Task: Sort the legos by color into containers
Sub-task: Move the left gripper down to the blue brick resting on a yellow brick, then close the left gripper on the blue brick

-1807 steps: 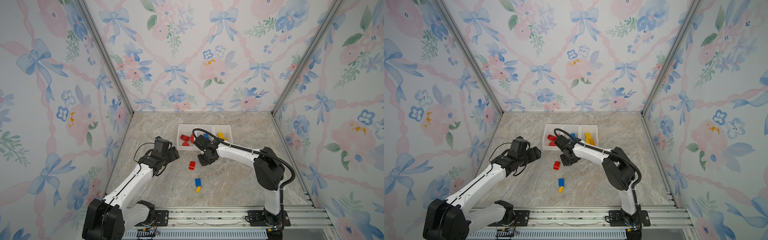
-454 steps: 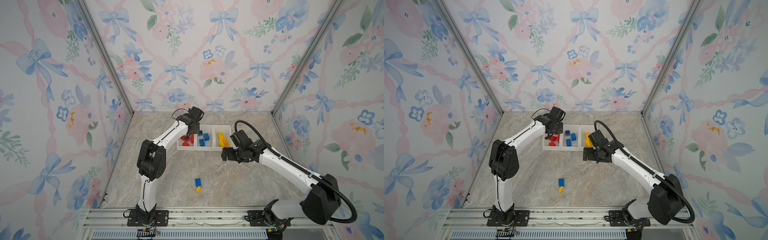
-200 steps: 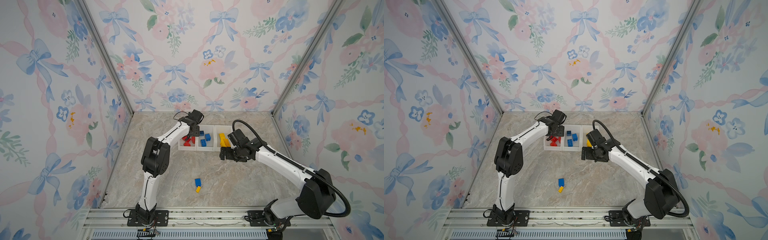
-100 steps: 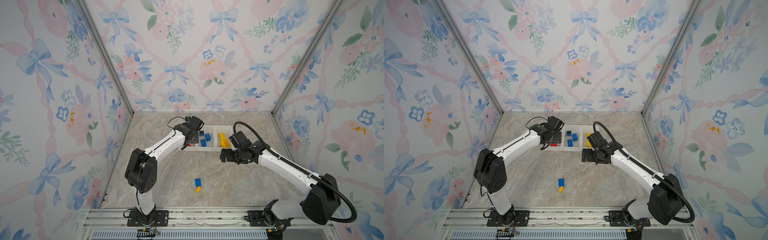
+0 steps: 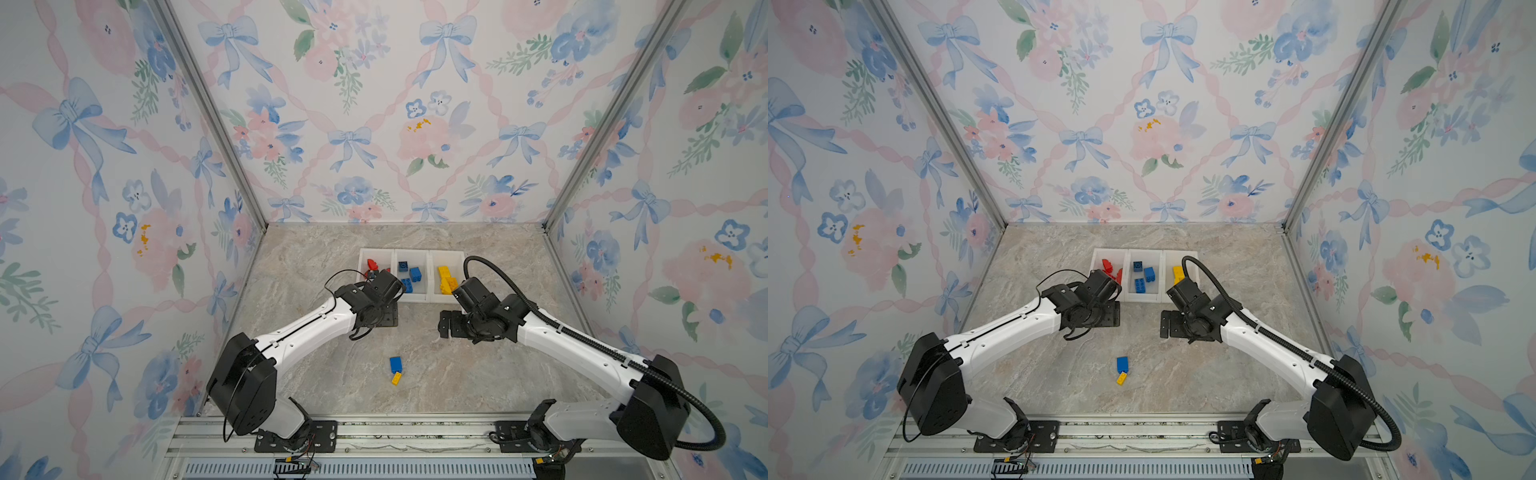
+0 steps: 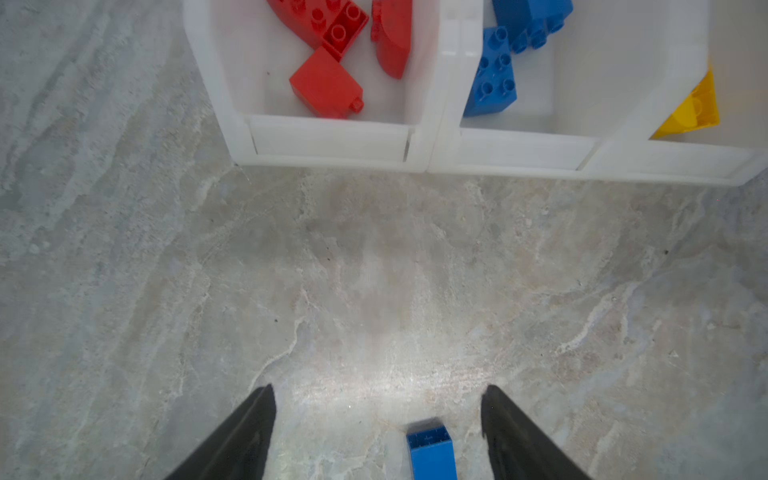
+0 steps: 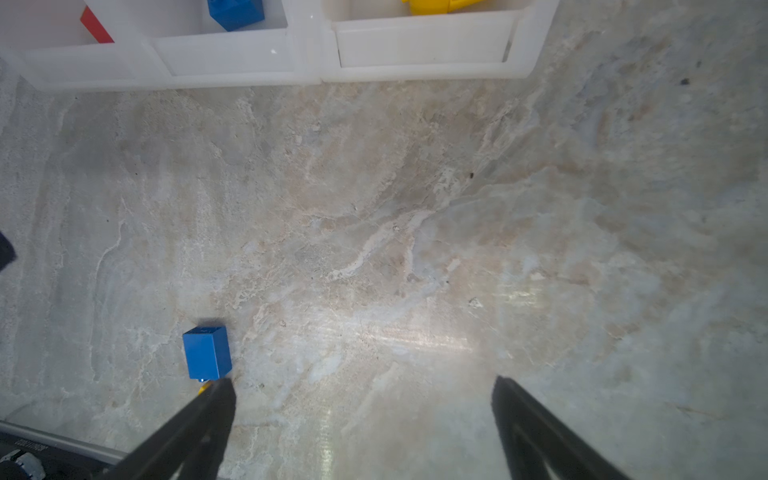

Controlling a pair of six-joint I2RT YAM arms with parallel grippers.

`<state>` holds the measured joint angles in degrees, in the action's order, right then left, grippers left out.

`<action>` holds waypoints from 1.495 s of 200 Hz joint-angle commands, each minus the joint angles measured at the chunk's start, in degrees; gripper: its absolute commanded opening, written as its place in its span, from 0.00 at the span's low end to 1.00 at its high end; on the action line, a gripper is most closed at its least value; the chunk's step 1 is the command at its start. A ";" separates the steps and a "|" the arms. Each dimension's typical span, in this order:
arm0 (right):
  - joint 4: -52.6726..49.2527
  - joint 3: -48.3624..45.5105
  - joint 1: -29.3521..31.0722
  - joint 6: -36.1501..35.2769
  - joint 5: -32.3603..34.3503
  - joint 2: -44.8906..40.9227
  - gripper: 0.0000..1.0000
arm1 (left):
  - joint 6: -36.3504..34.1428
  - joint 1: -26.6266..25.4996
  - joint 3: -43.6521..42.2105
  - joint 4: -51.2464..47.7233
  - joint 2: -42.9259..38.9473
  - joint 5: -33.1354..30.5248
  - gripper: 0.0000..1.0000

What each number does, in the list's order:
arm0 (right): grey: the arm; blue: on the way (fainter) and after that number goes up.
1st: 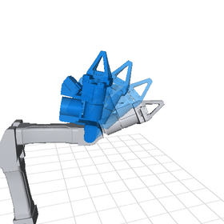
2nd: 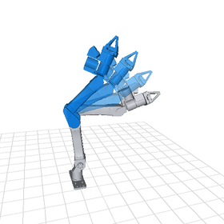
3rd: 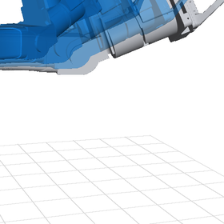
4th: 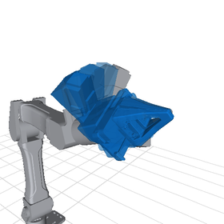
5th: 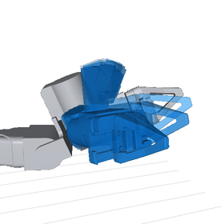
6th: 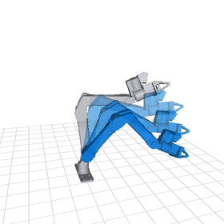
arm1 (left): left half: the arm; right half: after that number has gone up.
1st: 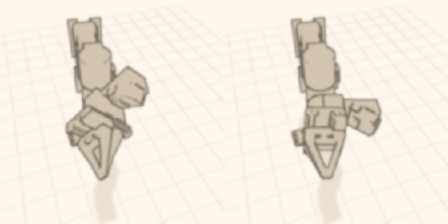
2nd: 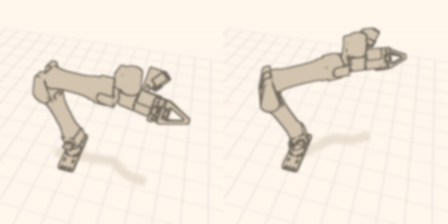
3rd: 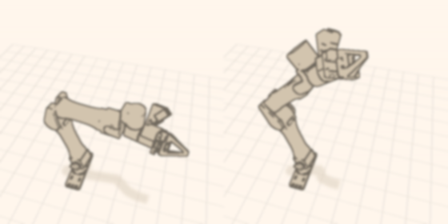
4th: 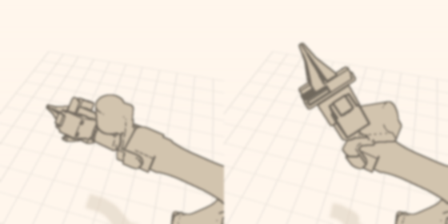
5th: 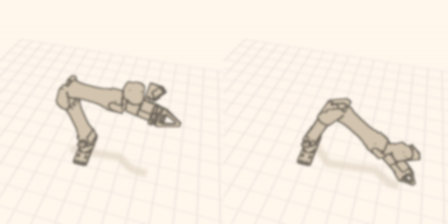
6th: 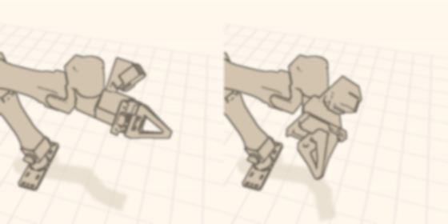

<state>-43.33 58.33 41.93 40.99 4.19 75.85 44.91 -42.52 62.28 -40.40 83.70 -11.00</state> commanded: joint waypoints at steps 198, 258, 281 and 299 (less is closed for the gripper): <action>-10.46 -4.00 -10.73 -4.87 -4.09 -13.82 0.97 | 14.16 -11.39 -4.64 2.03 12.69 11.53 0.65; -11.53 -5.55 -12.77 -4.87 -4.71 -16.59 0.97 | 15.19 -11.88 -4.15 1.96 14.90 11.42 0.50; -11.43 -6.01 -13.60 -4.86 -5.23 -16.88 0.97 | 15.54 -11.93 -4.37 1.96 14.81 11.23 0.42; -11.08 -5.96 -14.06 -6.33 -5.66 -16.64 0.97 | 15.91 -11.83 -4.22 1.97 14.73 10.94 0.36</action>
<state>-53.12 53.17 28.84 36.82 -0.51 59.51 60.14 -54.11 57.65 -37.78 97.47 0.10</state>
